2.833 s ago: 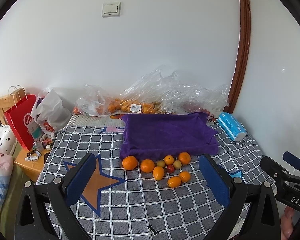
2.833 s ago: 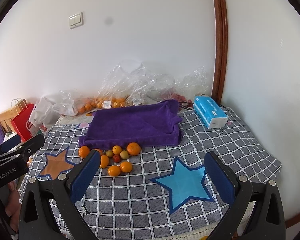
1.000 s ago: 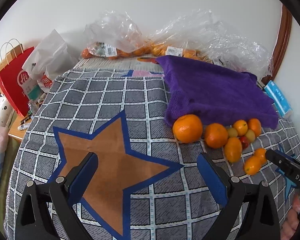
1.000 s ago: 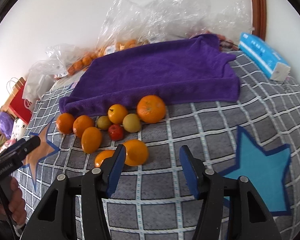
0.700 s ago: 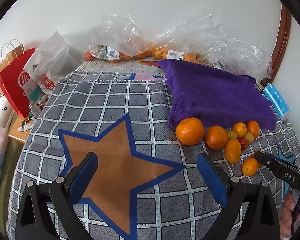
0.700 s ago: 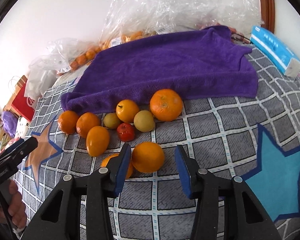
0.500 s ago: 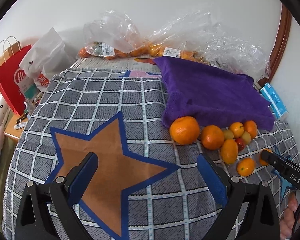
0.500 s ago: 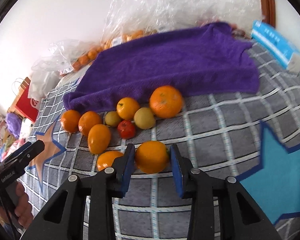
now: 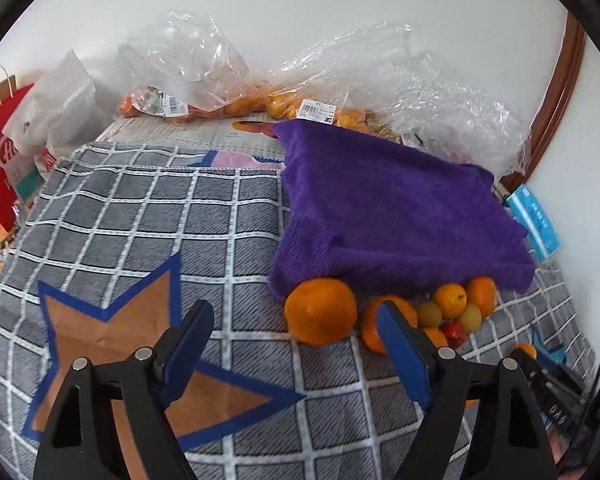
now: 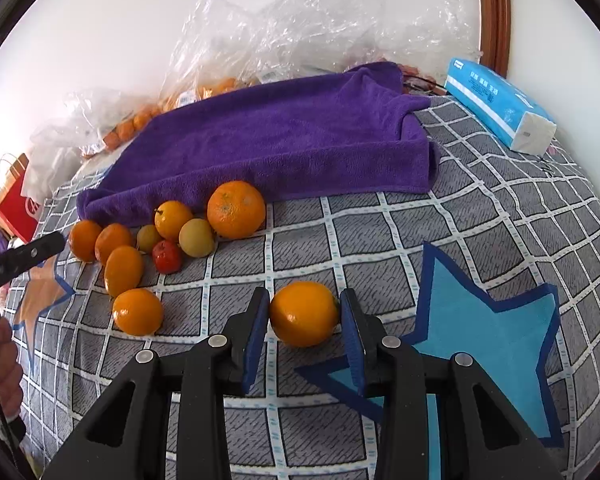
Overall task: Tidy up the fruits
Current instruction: 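Close the left gripper on another large orange while the right gripper holds its orange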
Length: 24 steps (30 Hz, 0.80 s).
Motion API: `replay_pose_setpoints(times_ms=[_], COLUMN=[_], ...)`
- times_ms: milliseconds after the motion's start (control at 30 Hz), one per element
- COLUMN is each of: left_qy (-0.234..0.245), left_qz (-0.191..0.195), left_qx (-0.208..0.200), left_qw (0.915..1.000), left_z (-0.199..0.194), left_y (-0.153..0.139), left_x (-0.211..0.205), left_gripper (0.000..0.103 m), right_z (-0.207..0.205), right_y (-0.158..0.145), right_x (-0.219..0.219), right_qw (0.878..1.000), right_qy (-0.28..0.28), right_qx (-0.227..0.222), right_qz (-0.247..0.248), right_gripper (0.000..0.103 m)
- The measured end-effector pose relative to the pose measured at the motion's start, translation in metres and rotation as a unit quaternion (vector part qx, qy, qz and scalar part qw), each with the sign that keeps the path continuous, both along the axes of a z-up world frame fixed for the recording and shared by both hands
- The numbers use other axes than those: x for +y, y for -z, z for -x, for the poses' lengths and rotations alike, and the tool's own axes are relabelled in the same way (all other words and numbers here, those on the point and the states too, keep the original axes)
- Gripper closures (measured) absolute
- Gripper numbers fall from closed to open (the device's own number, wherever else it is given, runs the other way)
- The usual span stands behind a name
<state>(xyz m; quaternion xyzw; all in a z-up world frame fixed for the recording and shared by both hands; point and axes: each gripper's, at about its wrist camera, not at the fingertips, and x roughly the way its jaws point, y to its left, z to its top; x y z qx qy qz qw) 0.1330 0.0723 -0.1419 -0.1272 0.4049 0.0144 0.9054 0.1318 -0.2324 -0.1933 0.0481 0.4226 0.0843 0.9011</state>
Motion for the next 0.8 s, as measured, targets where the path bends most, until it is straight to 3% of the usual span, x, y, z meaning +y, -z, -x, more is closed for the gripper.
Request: replay_pose_setpoints(times_ms=[267, 367, 500, 600, 800], left_qy=[-0.001, -0.005, -0.004, 0.008, -0.002], left_qz=[0.065, 0.054, 0.04, 0.05, 0.075], left_qx=[0.023, -0.007, -0.015, -0.025, -0.037], left_qw=[0.9976, 0.9985, 0.9991, 0.9984, 0.9965], left_z=[-0.017, -0.012, -0.008, -0.007, -0.002], left_y=[0.027, 0.031, 0.031, 0.029, 0.025], left_x=[0.004, 0.003, -0.004, -0.005, 0.002], left_gripper=[0.041, 0.042, 0.047, 0.061, 0.061], right_z=[-0.003, -0.005, -0.004, -0.002, 0.003], right_y=[0.007, 0.007, 0.006, 0.006, 0.002], right_x=[0.004, 0.008, 0.011, 0.014, 0.006], right_qw=[1.0, 1.0, 0.999, 0.998, 0.999], right_qy=[0.006, -0.007, -0.006, -0.005, -0.01], right_qx=[-0.002, -0.002, -0.003, -0.007, -0.024], right_qz=[0.019, 0.027, 0.041, 0.055, 0.027], right_gripper=[0.065, 0.065, 0.065, 0.065, 0.066])
